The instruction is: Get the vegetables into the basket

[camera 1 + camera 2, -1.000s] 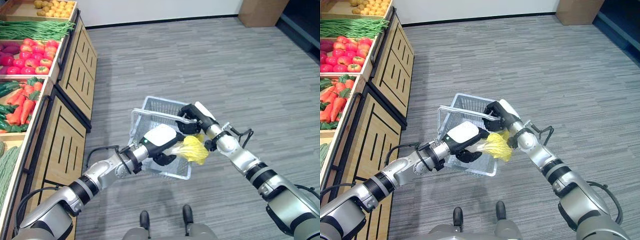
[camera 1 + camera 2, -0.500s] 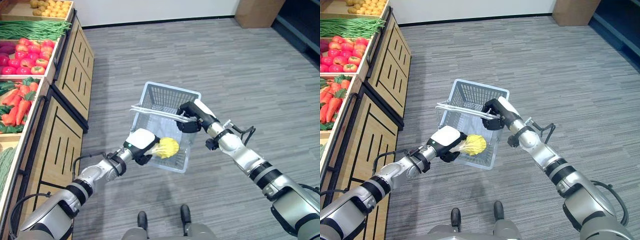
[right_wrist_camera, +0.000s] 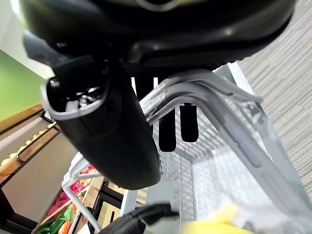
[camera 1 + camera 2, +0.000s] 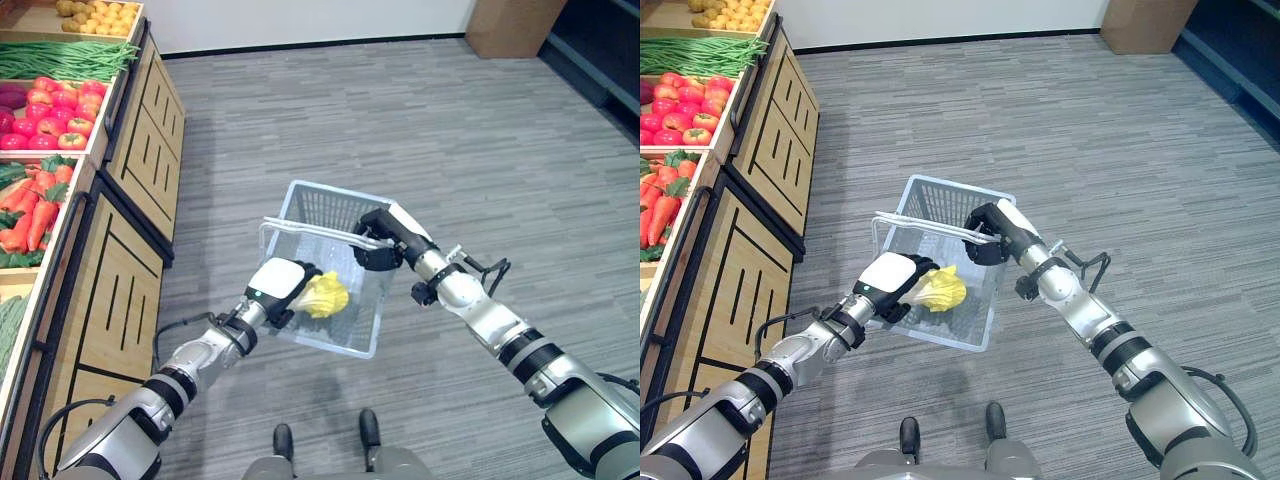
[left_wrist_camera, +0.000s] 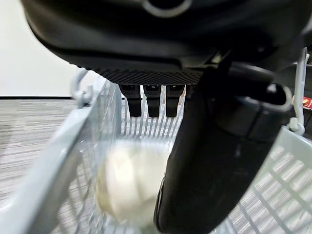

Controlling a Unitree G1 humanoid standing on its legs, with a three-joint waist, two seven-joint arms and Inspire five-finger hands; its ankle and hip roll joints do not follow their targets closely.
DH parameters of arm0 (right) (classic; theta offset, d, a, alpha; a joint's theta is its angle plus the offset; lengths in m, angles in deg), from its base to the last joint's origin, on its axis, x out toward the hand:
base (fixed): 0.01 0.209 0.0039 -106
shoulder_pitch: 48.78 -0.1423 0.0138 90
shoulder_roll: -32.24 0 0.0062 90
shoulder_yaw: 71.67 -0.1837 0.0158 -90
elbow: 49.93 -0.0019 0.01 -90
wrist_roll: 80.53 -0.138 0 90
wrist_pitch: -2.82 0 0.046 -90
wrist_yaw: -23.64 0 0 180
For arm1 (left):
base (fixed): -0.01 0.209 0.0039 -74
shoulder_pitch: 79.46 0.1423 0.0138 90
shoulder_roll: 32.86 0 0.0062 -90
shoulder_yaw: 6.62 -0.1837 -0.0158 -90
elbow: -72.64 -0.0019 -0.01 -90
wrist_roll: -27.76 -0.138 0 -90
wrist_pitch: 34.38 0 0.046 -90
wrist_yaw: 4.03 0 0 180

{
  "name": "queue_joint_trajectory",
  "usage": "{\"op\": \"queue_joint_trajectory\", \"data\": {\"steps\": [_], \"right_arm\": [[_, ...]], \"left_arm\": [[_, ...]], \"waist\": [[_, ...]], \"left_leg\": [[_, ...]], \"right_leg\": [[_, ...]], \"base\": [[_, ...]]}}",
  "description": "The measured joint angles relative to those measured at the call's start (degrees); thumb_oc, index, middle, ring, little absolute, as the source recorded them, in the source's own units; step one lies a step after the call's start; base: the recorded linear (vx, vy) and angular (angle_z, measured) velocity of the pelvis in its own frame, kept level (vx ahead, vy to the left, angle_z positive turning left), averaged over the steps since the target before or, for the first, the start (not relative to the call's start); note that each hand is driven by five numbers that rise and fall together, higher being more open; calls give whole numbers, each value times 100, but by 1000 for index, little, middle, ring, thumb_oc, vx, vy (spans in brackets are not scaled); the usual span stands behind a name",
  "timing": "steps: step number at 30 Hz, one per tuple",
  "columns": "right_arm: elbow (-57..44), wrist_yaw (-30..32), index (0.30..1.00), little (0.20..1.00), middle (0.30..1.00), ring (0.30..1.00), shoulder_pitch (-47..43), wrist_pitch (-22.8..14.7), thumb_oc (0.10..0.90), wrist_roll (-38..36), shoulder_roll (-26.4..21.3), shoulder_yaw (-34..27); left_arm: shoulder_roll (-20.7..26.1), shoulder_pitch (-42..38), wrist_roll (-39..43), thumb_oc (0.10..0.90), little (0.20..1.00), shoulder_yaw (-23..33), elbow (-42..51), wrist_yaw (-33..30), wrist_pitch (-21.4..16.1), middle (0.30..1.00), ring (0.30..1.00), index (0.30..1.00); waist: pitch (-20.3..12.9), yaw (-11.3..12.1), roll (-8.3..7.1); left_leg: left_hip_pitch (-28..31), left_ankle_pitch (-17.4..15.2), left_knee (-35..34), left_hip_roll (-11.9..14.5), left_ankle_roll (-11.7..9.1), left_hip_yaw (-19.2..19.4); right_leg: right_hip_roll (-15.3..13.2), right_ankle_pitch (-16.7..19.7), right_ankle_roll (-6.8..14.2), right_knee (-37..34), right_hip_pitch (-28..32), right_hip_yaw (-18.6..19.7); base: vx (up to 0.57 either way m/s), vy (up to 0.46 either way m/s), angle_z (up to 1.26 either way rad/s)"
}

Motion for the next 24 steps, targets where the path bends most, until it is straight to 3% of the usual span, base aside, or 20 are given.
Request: {"op": "queue_joint_trajectory", "data": {"steps": [10, 12, 14, 15, 17, 20, 24], "right_arm": [[78, 11, 300, 300, 300, 300, 427, 0, 400, 18, 165, -64], [94, 25, 300, 300, 300, 300, 607, 2, 400, 21, 162, -202], [127, 50, 300, 300, 300, 300, 769, 2, 400, 98, 155, -387], [287, 87, 300, 300, 300, 300, 821, 9, 400, 148, 155, -500], [445, 102, 300, 300, 300, 300, 839, 26, 400, 224, 157, -573], [1081, 106, 300, 300, 300, 300, 922, 32, 400, 356, 216, -826], [1458, 118, 300, 300, 300, 300, 1124, 156, 400, 444, 211, -984]], "left_arm": [[-75, 355, 492, 900, 1000, 275, 596, 39, -216, 1000, 1000, 1000], [-75, 682, 1034, 900, 1000, 472, 1180, 175, -296, 1000, 1000, 1000], [-77, 1160, 2077, 900, 1000, 733, 1951, 670, -388, 1000, 1000, 1000], [-5, 1369, 2982, 900, 1000, 742, 2380, 1063, -453, 1000, 1000, 1000], [80, 1472, 3730, 900, 1000, 744, 2668, 1339, -464, 1000, 1000, 1000], [505, 1619, 5263, 900, 1000, 783, 3377, 1981, -433, 1000, 1000, 1000], [612, 1896, 6361, 900, 1000, 898, 3757, 2439, -429, 1000, 1000, 1000]], "waist": [[39, 17, -100], [39, 45, -108], [39, 57, -108], [39, 80, -108], [39, 102, -107], [36, 196, -103], [26, 245, -85]], "left_leg": [[58, -3, -1, 4, -5, -37], [53, -1, 0, 2, -12, -71], [47, -4, -1, 2, -15, -98], [50, -3, -1, 1, -15, -127], [65, -1, 0, 1, -18, -141], [93, 2, -1, -2, -23, -185], [93, 4, 0, -8, -26, -209]], "right_leg": [[0, -2, -1, -1, 73, -26], [-1, -1, -2, 0, 80, -47], [-2, -4, -7, -1, 89, -72], [-3, -7, -11, -1, 113, -103], [-4, -8, -12, -1, 142, -129], [-9, -15, -22, -1, 179, -147], [-16, -18, -26, -1, 188, -158]], "base": [[0, 0, 0], [-24, -7, 5], [14, 8, 9], [-2, 8, 14], [2, 11, 9], [-5, 7, 2], [-5, 0, 2]]}}
